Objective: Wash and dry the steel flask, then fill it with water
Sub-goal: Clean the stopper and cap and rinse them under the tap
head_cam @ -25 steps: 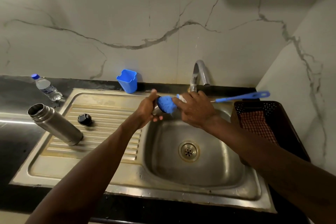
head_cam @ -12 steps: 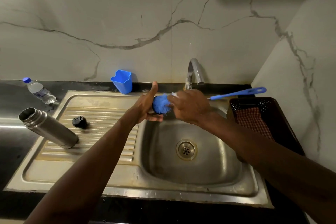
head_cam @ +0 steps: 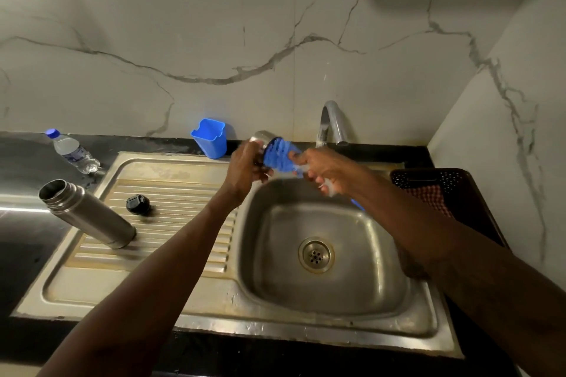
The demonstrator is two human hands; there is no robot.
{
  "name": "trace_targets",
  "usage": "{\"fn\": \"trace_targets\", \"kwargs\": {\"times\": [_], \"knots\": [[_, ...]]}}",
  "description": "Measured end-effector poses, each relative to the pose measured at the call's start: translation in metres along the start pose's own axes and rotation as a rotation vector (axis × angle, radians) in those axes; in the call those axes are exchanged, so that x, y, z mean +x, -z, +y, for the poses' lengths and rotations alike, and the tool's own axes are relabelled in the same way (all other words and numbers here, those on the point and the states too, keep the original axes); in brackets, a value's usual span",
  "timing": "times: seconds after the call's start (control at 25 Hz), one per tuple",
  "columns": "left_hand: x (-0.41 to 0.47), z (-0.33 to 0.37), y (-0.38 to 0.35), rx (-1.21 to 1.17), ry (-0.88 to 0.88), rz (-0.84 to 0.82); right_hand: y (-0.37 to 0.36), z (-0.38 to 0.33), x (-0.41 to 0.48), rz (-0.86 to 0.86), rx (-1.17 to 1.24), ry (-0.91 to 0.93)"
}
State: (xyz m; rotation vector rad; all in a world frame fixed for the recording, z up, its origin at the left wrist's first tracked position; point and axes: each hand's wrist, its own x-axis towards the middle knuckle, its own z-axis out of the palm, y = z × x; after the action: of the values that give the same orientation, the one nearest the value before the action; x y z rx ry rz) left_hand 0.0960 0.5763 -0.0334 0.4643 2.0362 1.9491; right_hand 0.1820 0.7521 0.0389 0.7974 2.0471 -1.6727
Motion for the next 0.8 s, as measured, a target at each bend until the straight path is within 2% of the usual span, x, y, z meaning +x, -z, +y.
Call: {"fn": "trace_targets", "kwargs": {"times": [0.08, 0.16, 0.2, 0.24, 0.32, 0.4, 0.44, 0.48, 0.52, 0.56, 0.64, 0.72, 0.76, 0.8], "knots": [[0.000, 0.014, -0.006, -0.099, 0.170, -0.091, 0.005, 0.001, 0.013, 0.263, -0.364, 0.251], [0.004, 0.024, -0.010, -0.269, 0.312, -0.107, 0.007, 0.015, 0.022, 0.511, -0.823, 0.548], [0.006, 0.031, -0.011, -0.325, 0.398, -0.112, 0.007, 0.024, 0.024, 0.585, -0.972, 0.728], [0.007, 0.036, -0.012, -0.291, 0.482, -0.120, 0.007, 0.033, 0.025, 0.618, -1.072, 0.909], [0.008, 0.033, -0.015, -0.081, 0.605, -0.129, 0.007, 0.046, 0.026, 0.711, -1.271, 1.205], [0.003, 0.020, -0.021, 0.125, 0.568, -0.110, 0.009, 0.053, 0.033, 0.808, -1.381, 1.304], [0.001, 0.014, -0.025, 0.135, 0.497, -0.060, 0.008, 0.056, 0.034, 0.805, -1.362, 1.226], [-0.001, 0.010, -0.029, 0.076, 0.407, -0.002, 0.003, 0.057, 0.034, 0.769, -1.283, 1.058], [-0.001, 0.007, -0.031, 0.021, 0.318, 0.044, -0.006, 0.054, 0.027, 0.683, -1.151, 0.811], [-0.001, 0.003, -0.030, -0.002, 0.226, 0.067, -0.013, 0.049, 0.022, 0.542, -0.954, 0.557], [-0.005, -0.003, -0.027, 0.005, 0.100, 0.046, -0.013, 0.036, 0.012, 0.122, -0.433, 0.120], [-0.008, -0.005, -0.023, -0.025, 0.041, 0.039, -0.006, 0.024, 0.009, -0.239, 0.063, -0.112], [-0.006, -0.006, -0.021, -0.038, 0.024, 0.056, -0.004, 0.024, 0.010, -0.318, 0.261, -0.155], [-0.003, -0.003, -0.018, -0.052, 0.001, 0.073, -0.003, 0.023, 0.013, -0.313, 0.371, -0.153]]}}
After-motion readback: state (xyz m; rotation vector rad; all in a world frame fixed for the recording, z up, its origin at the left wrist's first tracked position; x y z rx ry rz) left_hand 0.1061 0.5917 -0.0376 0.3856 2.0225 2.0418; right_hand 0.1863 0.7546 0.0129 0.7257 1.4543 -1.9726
